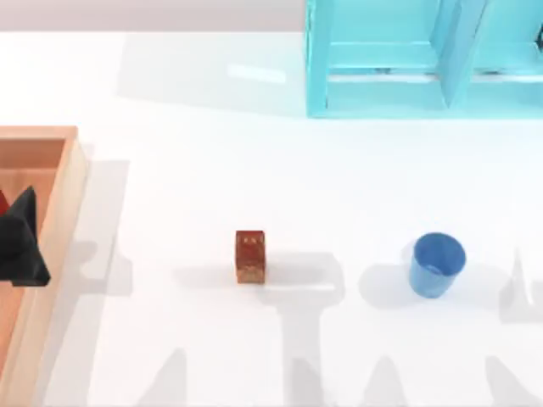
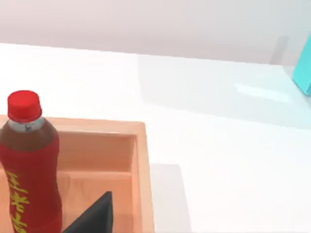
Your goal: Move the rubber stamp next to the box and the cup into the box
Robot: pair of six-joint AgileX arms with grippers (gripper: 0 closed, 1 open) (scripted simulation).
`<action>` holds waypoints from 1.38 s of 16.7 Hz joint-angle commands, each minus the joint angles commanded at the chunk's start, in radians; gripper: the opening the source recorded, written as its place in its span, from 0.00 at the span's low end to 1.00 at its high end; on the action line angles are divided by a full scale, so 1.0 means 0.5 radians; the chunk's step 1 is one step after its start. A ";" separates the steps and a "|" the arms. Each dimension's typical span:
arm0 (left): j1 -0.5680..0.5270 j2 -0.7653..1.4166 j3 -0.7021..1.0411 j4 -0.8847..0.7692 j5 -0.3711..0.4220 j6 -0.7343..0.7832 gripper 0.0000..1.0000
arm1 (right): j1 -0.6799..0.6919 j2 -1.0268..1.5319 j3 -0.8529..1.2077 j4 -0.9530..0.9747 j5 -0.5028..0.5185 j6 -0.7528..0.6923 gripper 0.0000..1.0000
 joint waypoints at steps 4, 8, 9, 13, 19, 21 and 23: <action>-0.248 0.831 0.648 -0.456 -0.004 -0.236 1.00 | 0.000 0.000 0.000 0.000 0.000 0.000 1.00; -0.511 1.737 1.309 -0.952 -0.013 -0.480 1.00 | 0.000 0.000 0.000 0.000 0.000 0.000 1.00; -0.575 1.941 1.465 -1.072 -0.015 -0.539 1.00 | 0.000 0.000 0.000 0.000 0.000 0.000 1.00; -0.805 2.635 2.038 -1.492 -0.015 -0.759 1.00 | 0.000 0.000 0.000 0.000 0.000 0.000 1.00; -1.030 3.317 2.641 -1.873 -0.003 -0.979 1.00 | 0.000 0.000 0.000 0.000 0.000 0.000 1.00; -1.059 3.396 2.723 -1.919 -0.001 -1.007 1.00 | 0.000 0.000 0.000 0.000 0.000 0.000 1.00; -1.063 3.408 2.736 -1.925 0.000 -1.012 1.00 | 0.000 0.000 0.000 0.000 0.000 0.000 1.00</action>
